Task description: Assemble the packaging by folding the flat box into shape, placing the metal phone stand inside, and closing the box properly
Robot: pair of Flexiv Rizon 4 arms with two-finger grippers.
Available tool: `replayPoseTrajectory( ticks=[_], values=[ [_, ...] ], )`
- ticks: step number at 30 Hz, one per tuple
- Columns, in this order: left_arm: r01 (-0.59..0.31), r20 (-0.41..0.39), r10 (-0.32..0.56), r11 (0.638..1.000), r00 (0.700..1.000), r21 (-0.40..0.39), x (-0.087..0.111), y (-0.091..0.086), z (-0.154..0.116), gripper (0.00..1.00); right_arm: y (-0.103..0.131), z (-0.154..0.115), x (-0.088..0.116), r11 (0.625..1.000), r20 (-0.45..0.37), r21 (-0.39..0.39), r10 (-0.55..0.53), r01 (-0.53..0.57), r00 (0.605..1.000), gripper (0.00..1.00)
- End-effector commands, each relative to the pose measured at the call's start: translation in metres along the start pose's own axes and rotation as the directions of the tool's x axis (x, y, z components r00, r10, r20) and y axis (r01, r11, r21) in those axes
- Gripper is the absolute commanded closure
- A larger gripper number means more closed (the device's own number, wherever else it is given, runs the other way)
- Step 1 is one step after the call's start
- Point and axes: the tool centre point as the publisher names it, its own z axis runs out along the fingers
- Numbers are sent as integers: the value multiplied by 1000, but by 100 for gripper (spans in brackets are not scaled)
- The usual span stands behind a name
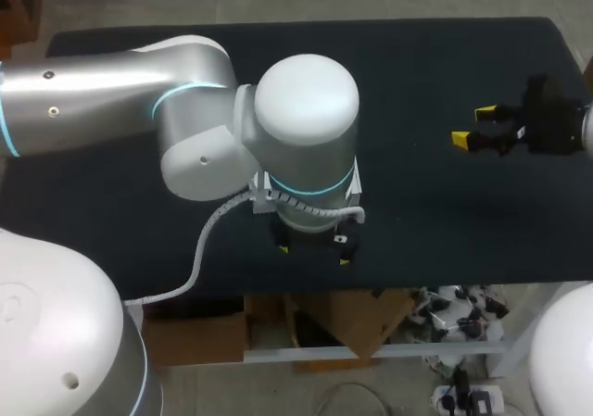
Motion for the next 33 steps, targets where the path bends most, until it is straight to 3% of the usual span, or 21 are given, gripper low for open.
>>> replayPoseTrajectory(
  ticks=[1, 18, 33],
  values=[
    [43, 49, -42, 999, 998, -9, 9, -7, 14, 0, -2, 7, -5, 1000, -7, -20, -8, 8, 1000, 0],
    [155, 31, -155, 988, 987, -4, -8, -27, 41, 0, -1, 12, -9, 1000, 7, -18, 14, -14, 1000, 0],
    [171, 26, -171, 985, 985, -6, -17, -48, 46, 0, -2, 19, -20, 997, 16, -49, -54, 55, 998, 0]
  ],
)
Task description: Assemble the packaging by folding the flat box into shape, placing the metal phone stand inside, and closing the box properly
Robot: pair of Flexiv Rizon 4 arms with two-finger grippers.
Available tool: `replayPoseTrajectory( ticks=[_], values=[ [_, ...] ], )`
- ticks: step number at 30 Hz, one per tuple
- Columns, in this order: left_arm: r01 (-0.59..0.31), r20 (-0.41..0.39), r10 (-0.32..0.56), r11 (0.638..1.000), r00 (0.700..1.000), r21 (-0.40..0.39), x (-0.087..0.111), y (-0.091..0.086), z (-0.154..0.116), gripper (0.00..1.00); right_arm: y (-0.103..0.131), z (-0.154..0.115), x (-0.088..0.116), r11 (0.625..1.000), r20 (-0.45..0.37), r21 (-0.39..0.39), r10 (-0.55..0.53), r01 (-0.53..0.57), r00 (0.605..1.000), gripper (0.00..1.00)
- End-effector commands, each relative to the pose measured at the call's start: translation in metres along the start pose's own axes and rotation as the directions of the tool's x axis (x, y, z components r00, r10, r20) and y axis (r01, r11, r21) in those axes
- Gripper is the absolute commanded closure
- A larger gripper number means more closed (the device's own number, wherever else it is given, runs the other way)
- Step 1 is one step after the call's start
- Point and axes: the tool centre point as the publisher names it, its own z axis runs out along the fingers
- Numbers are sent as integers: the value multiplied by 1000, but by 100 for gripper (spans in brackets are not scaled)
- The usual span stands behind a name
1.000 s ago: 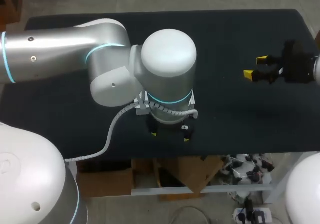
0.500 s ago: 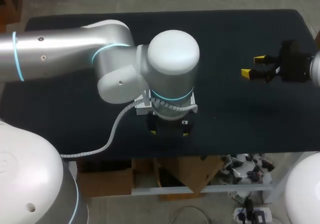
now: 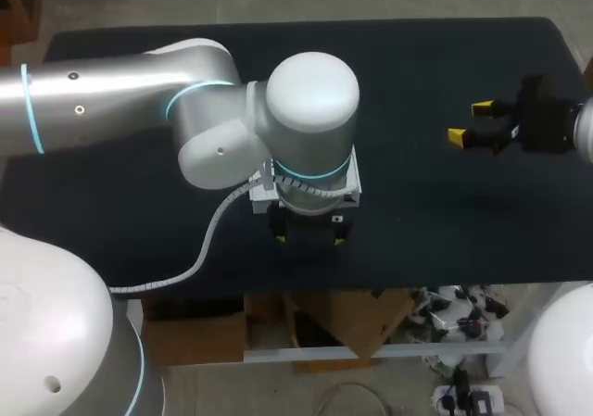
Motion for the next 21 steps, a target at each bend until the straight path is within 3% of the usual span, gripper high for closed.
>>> replayPoseTrajectory(
  ticks=[1, 21],
  values=[
    [-5, -1, 5, 1000, 1000, -8, 1, -6, -1, 0, -2, 6, -5, 1000, -17, -16, -12, 12, 1000, 0],
    [10, 11, -10, 999, 1000, -44, -11, -56, 14, 0, 1, 10, -7, 1000, -19, -4, -28, 28, 999, 0]
  ],
)
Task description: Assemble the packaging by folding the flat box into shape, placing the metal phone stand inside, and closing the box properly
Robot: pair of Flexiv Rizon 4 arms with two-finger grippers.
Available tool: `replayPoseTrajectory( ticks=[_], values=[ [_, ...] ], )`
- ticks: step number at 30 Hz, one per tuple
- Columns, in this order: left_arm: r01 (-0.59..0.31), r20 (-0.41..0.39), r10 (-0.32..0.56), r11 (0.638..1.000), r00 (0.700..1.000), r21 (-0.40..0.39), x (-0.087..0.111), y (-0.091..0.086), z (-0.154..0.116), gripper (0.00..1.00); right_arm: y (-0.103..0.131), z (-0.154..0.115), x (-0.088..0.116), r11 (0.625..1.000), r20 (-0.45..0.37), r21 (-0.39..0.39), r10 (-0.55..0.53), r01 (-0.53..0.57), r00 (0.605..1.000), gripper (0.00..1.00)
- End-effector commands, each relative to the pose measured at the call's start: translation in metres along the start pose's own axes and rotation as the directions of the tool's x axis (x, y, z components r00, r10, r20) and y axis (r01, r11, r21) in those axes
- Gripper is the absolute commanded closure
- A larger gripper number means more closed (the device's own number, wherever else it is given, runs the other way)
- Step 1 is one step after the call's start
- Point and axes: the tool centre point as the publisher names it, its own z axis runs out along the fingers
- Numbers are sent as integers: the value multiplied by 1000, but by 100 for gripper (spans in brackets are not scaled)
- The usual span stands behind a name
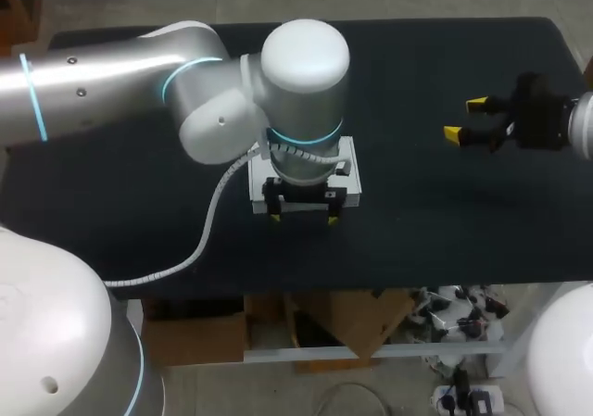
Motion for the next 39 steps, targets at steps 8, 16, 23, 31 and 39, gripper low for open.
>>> replayPoseTrajectory(
  ticks=[8, 16, 23, 31, 39],
  values=[
    [10, 4, -10, 1000, 1000, -18, 0, -35, 9, 0, 0, -1, 0, 1000, -1, -3, -1, 1, 1000, 0],
    [32, 3, -32, 999, 999, -15, -1, -59, 13, 0, 0, -1, 0, 1000, -1, -3, -1, 1, 1000, 0],
    [55, 15, -55, 998, 998, -9, 0, -86, 17, 0, 0, -1, 0, 1000, -1, -3, -1, 1, 1000, 0],
    [72, 19, -72, 997, 997, -5, -3, -125, 22, 0, 0, -1, 0, 1000, -1, -3, -1, 1, 1000, 0],
    [81, 18, -81, 997, 997, -7, -9, -167, 29, 0, 0, -1, 0, 1000, -1, -3, -1, 1, 1000, 0]
  ],
)
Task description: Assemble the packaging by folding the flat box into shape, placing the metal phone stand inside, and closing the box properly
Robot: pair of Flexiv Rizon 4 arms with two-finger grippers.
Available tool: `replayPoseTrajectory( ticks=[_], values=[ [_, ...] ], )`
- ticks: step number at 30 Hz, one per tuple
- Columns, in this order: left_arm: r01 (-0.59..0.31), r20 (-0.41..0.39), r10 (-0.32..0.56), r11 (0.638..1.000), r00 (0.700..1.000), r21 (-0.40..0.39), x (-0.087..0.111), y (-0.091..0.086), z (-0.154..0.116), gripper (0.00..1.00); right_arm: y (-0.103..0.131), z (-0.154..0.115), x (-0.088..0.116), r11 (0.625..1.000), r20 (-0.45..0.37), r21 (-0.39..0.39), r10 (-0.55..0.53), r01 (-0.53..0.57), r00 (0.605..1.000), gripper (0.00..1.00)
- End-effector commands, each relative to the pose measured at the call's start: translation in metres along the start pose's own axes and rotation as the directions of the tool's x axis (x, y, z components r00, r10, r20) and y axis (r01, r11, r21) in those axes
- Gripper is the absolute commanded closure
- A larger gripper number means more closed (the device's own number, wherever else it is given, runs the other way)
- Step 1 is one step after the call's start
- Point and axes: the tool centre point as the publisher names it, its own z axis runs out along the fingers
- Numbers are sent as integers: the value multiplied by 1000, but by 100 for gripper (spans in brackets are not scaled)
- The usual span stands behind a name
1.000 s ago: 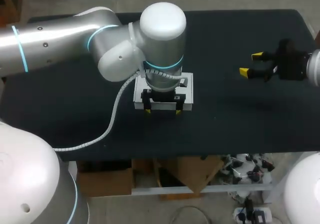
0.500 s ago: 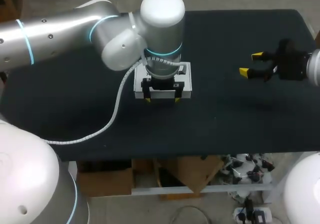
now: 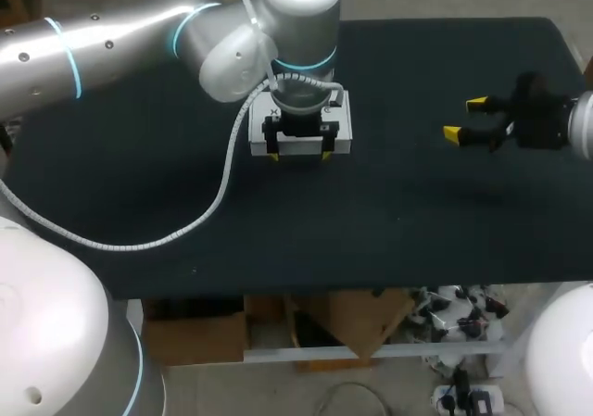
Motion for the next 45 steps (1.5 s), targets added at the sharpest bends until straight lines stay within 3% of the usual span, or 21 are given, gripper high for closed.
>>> replayPoseTrajectory(
  ticks=[1, 22, 29, 36, 41, 45],
  values=[
    [1, 8, -1, 1000, 1000, -30, 3, -25, 8, 0, -1, -1, 0, 1000, -2, -6, -1, 1, 1000, 0],
    [25, 0, -25, 999, 1000, -41, -1, -147, 32, 0, -1, -1, 0, 1000, -2, -6, -1, 1, 1000, 0],
    [23, 6, -23, 999, 1000, -41, 1, -170, 37, 0, -1, -1, 0, 1000, -2, -6, -1, 1, 1000, 0],
    [3, -19, -4, 1000, 1000, -15, -6, -160, 22, 0, -1, -1, 0, 1000, -2, -6, -1, 1, 1000, 0],
    [-49, -81, 54, 997, 995, 55, -18, -132, 1, 0, -1, -1, 0, 1000, -2, -6, -1, 1, 1000, 0],
    [-105, -102, 124, 980, 987, 171, -29, -107, -16, 0, -1, -1, 0, 1000, -2, -6, -1, 1, 1000, 0]
  ],
)
